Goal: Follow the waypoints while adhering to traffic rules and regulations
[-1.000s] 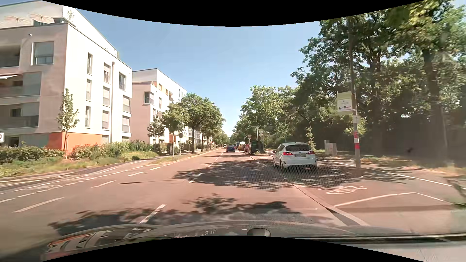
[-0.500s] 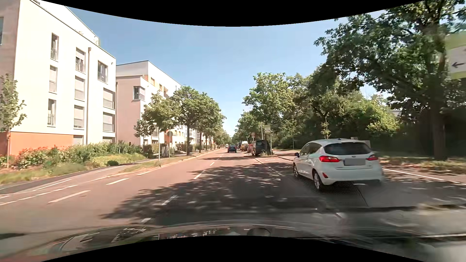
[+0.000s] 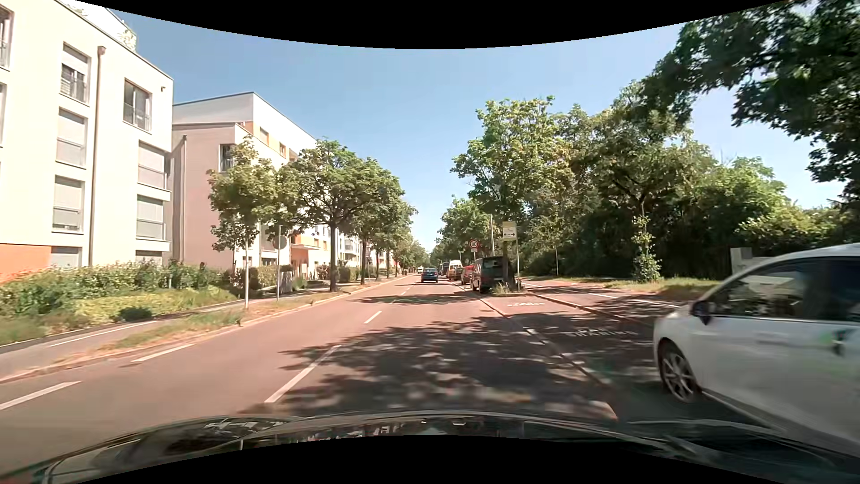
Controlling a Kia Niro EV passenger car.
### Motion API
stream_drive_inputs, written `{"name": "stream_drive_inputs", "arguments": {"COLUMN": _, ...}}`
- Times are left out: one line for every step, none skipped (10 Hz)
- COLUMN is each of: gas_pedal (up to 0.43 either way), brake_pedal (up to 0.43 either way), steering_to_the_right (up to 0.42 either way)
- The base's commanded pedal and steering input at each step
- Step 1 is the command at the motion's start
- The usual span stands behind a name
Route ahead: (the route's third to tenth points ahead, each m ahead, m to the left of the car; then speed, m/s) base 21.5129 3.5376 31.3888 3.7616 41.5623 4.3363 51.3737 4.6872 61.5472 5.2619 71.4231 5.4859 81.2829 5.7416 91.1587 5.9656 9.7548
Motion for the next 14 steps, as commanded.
{"name": "stream_drive_inputs", "arguments": {"gas_pedal": 0.047, "brake_pedal": 0.000, "steering_to_the_right": -0.008}}
{"name": "stream_drive_inputs", "arguments": {"gas_pedal": 0.047, "brake_pedal": 0.000, "steering_to_the_right": -0.007}}
{"name": "stream_drive_inputs", "arguments": {"gas_pedal": 0.047, "brake_pedal": 0.000, "steering_to_the_right": -0.007}}
{"name": "stream_drive_inputs", "arguments": {"gas_pedal": 0.047, "brake_pedal": 0.000, "steering_to_the_right": -0.007}}
{"name": "stream_drive_inputs", "arguments": {"gas_pedal": 0.047, "brake_pedal": 0.000, "steering_to_the_right": -0.007}}
{"name": "stream_drive_inputs", "arguments": {"gas_pedal": 0.047, "brake_pedal": 0.000, "steering_to_the_right": -0.007}}
{"name": "stream_drive_inputs", "arguments": {"gas_pedal": 0.047, "brake_pedal": 0.000, "steering_to_the_right": -0.007}}
{"name": "stream_drive_inputs", "arguments": {"gas_pedal": 0.047, "brake_pedal": 0.000, "steering_to_the_right": -0.007}}
{"name": "stream_drive_inputs", "arguments": {"gas_pedal": 0.047, "brake_pedal": 0.000, "steering_to_the_right": -0.007}}
{"name": "stream_drive_inputs", "arguments": {"gas_pedal": 0.047, "brake_pedal": 0.000, "steering_to_the_right": -0.005}}
{"name": "stream_drive_inputs", "arguments": {"gas_pedal": 0.047, "brake_pedal": 0.000, "steering_to_the_right": -0.004}}
{"name": "stream_drive_inputs", "arguments": {"gas_pedal": 0.047, "brake_pedal": 0.000, "steering_to_the_right": -0.006}}
{"name": "stream_drive_inputs", "arguments": {"gas_pedal": 0.047, "brake_pedal": 0.000, "steering_to_the_right": -0.007}}
{"name": "stream_drive_inputs", "arguments": {"gas_pedal": 0.020, "brake_pedal": 0.000, "steering_to_the_right": -0.007}}
